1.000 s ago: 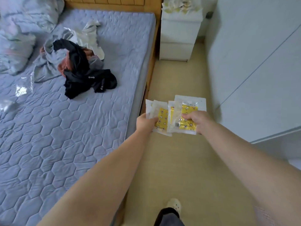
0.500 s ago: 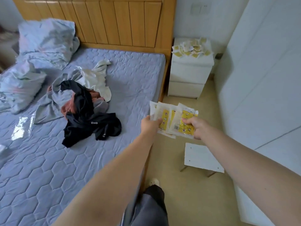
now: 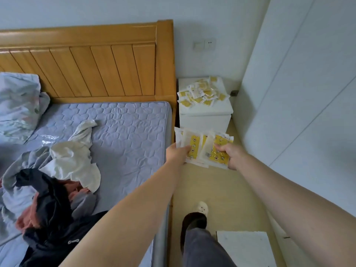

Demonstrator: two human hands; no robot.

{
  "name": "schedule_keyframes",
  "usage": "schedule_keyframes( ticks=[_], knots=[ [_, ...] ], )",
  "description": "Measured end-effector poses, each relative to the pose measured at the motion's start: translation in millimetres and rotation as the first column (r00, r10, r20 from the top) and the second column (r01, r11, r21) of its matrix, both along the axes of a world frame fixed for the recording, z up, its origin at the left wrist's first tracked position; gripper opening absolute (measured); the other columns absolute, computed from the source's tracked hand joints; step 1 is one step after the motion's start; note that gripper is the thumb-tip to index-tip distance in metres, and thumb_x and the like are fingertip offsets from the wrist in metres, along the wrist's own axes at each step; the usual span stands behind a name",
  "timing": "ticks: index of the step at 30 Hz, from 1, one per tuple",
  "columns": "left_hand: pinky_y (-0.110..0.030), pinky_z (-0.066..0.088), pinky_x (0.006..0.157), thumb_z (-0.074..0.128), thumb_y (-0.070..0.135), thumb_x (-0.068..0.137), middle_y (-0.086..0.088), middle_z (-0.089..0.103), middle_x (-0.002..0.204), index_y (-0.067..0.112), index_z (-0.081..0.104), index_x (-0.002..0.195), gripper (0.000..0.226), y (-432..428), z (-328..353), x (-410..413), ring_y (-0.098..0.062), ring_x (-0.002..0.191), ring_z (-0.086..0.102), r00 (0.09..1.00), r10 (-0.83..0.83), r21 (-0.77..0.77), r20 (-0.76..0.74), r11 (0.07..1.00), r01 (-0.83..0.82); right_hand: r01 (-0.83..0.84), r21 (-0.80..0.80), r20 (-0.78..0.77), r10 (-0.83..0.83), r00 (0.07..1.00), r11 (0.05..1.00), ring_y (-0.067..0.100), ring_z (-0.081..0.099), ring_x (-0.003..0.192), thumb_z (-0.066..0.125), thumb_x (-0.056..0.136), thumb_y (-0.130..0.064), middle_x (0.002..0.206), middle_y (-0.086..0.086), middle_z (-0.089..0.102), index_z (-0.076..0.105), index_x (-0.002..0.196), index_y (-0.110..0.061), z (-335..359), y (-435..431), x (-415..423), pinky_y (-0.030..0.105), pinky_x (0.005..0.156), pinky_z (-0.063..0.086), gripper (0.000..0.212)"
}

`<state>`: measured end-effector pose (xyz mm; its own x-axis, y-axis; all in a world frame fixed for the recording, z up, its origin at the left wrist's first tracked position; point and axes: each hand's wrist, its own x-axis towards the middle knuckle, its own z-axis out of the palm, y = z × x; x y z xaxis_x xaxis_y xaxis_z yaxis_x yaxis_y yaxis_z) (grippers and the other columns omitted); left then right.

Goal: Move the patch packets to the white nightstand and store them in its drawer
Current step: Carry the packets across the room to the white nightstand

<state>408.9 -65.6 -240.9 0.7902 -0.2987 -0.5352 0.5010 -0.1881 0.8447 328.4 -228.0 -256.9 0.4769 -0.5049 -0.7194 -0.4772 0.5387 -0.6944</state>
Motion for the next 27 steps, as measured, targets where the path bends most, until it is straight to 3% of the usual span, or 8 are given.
schedule_keyframes(
  ticks=[3, 7, 11, 14, 16, 19, 24, 27],
  knots=[
    [-0.040, 0.057, 0.079, 0.069, 0.006, 0.084, -0.003, 0.067, 0.083, 0.014, 0.062, 0.089, 0.012, -60, -7, 56, -0.024, 0.080, 0.066, 0.999, 0.016, -0.014, -0.028, 1.000, -0.017, 0.048, -0.012, 0.013, -0.048, 0.999, 0.999, 0.030, 0.057, 0.116, 0.089, 0.056, -0.023, 0.122, 0.005, 0.064, 0.061, 0.121, -0.010, -14, -63, 56, 0.049, 0.104, 0.041, 0.072],
    [-0.029, 0.050, 0.057, 0.067, 0.004, 0.086, -0.004, 0.065, 0.085, 0.012, 0.059, 0.097, 0.016, -149, -15, 149, -0.020, 0.073, 0.063, 0.997, 0.073, -0.015, -0.029, 0.997, -0.074, 0.077, 0.028, 0.036, -0.078, 0.996, 0.997, 0.028, 0.061, 0.106, 0.089, 0.057, -0.025, 0.114, 0.004, 0.066, 0.062, 0.116, -0.011, -32, -153, 144, 0.044, 0.096, 0.047, 0.066],
    [-0.039, 0.057, 0.075, 0.069, 0.003, 0.084, -0.006, 0.066, 0.090, 0.011, 0.062, 0.102, 0.021, -238, -27, 239, -0.028, 0.089, 0.066, 0.993, 0.096, 0.033, -0.068, 0.995, -0.093, 0.061, 0.083, 0.006, -0.062, 0.998, 0.995, 0.030, 0.065, 0.099, 0.090, 0.055, -0.024, 0.108, 0.007, 0.069, 0.064, 0.113, -0.010, -55, -246, 229, 0.048, 0.094, 0.050, 0.064],
    [-0.047, 0.056, 0.085, 0.071, 0.008, 0.083, -0.006, 0.066, 0.090, 0.019, 0.059, 0.084, 0.016, -292, -36, 294, -0.030, 0.094, 0.066, 0.994, 0.078, 0.097, -0.081, 0.993, -0.070, 0.058, 0.096, -0.033, -0.055, 0.998, 0.994, 0.028, 0.065, 0.099, 0.094, 0.048, -0.023, 0.109, 0.004, 0.068, 0.063, 0.114, -0.010, -36, -291, 276, 0.048, 0.096, 0.048, 0.074],
    [-0.049, 0.056, 0.085, 0.070, 0.008, 0.083, -0.007, 0.066, 0.092, 0.020, 0.059, 0.083, 0.016, -320, -43, 326, -0.030, 0.094, 0.066, 0.993, 0.078, 0.115, -0.083, 0.991, -0.068, 0.038, 0.067, -0.055, -0.035, 0.998, 0.997, 0.023, 0.063, 0.099, 0.089, 0.062, -0.020, 0.106, -0.001, 0.062, 0.062, 0.111, -0.006, -26, -316, 306, 0.041, 0.100, 0.044, 0.058],
    [-0.048, 0.056, 0.085, 0.068, 0.007, 0.083, -0.010, 0.067, 0.098, 0.014, 0.062, 0.098, 0.018, -351, -57, 372, -0.031, 0.096, 0.066, 0.991, 0.081, 0.112, -0.108, 0.991, -0.069, 0.023, 0.051, -0.086, -0.018, 0.996, 0.998, 0.020, 0.060, 0.102, 0.072, 0.084, -0.014, 0.099, 0.001, 0.059, 0.060, 0.104, -0.009, -28, -353, 353, 0.034, 0.091, 0.039, 0.024],
    [-0.037, 0.055, 0.078, 0.065, 0.014, 0.087, -0.007, 0.065, 0.106, 0.012, 0.055, 0.128, 0.043, -400, -95, 464, -0.026, 0.093, 0.064, 0.997, 0.024, 0.184, -0.080, 0.983, -0.009, 0.036, 0.047, -0.165, -0.028, 0.986, 0.998, 0.023, 0.063, 0.090, 0.074, 0.079, -0.011, 0.096, 0.004, 0.066, 0.064, 0.107, -0.009, -66, -413, 438, 0.040, 0.096, 0.049, 0.029],
    [-0.031, 0.052, 0.070, 0.064, 0.016, 0.088, -0.007, 0.064, 0.109, 0.013, 0.051, 0.134, 0.048, -431, -124, 517, -0.023, 0.090, 0.061, 0.997, -0.003, 0.259, -0.076, 0.966, 0.022, 0.038, -0.005, -0.226, -0.038, 0.973, 0.999, 0.022, 0.060, 0.080, 0.070, 0.082, -0.008, 0.089, 0.005, 0.062, 0.061, 0.109, -0.009, -91, -449, 488, 0.034, 0.080, 0.051, 0.028]
  ],
)
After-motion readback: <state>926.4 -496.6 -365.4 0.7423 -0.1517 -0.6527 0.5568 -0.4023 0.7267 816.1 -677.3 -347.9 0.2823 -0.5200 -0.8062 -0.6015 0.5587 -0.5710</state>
